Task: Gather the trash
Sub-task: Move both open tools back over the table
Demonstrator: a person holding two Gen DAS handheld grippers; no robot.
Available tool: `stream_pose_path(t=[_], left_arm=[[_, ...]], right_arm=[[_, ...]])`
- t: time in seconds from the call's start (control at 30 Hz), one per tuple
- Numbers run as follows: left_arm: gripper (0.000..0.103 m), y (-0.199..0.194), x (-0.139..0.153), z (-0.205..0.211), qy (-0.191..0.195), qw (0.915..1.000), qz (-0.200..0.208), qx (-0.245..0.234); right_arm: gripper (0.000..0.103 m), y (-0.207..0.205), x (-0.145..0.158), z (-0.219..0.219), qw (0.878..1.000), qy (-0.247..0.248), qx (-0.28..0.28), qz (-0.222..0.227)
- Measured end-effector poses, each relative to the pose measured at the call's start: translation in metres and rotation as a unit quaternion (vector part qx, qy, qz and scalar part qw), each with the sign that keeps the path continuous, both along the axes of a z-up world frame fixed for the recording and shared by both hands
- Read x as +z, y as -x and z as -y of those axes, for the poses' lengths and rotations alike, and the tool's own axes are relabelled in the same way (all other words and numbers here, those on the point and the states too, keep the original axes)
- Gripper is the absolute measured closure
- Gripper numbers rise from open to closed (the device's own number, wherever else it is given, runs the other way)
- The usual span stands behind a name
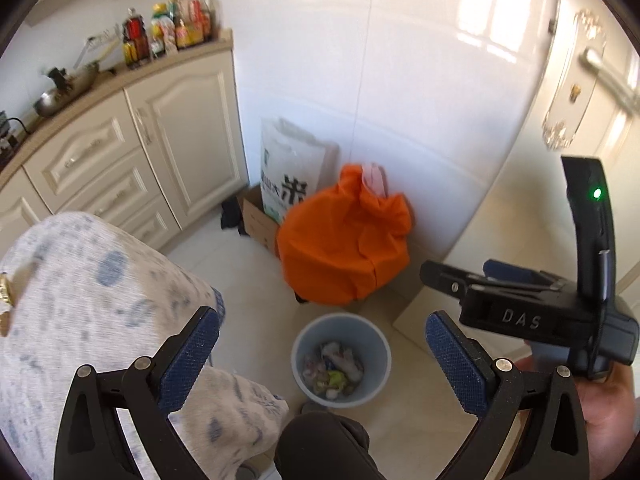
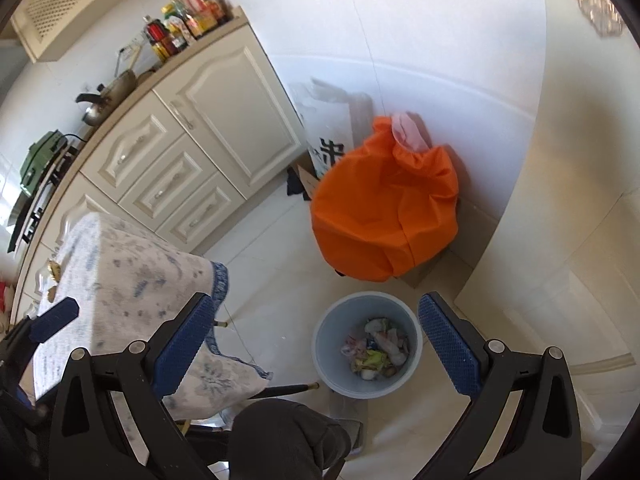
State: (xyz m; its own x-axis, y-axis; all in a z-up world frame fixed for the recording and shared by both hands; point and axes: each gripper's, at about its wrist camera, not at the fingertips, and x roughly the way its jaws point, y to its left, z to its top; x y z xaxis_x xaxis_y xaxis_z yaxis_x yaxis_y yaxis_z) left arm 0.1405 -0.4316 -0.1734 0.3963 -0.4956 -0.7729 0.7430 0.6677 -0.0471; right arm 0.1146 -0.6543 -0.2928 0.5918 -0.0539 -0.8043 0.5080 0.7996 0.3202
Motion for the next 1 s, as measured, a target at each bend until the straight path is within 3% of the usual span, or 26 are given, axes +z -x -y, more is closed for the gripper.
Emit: stream_pose_path(t=[0.3,0.53,0.77,1.0], left_arm=[[0.001,0.019,0.05,-0.098,0.061,0.9962,0.039,0.049],[0.001,0.034,0.082,-0.185,0.099,0.9881,0.061,0.101],[0.001,0.046,0.102,-0.272,0.135,0.9736,0.088,0.162],[0.001,0.049,0.109,-0.354,0.147,0.9564,0.109,0.228]], right_arm=[[0.0,-0.006,0.07,-0.057,0.997,0.031,0.042,0.062],[0.0,-0.017,0.123,-0.116,0.988,0.064,0.089,0.111],[0.0,-0.028,0.165,-0.182,0.973,0.088,0.146,0.154],[0.0,-0.042,0.189,-0.24,0.957,0.114,0.194,0.18]])
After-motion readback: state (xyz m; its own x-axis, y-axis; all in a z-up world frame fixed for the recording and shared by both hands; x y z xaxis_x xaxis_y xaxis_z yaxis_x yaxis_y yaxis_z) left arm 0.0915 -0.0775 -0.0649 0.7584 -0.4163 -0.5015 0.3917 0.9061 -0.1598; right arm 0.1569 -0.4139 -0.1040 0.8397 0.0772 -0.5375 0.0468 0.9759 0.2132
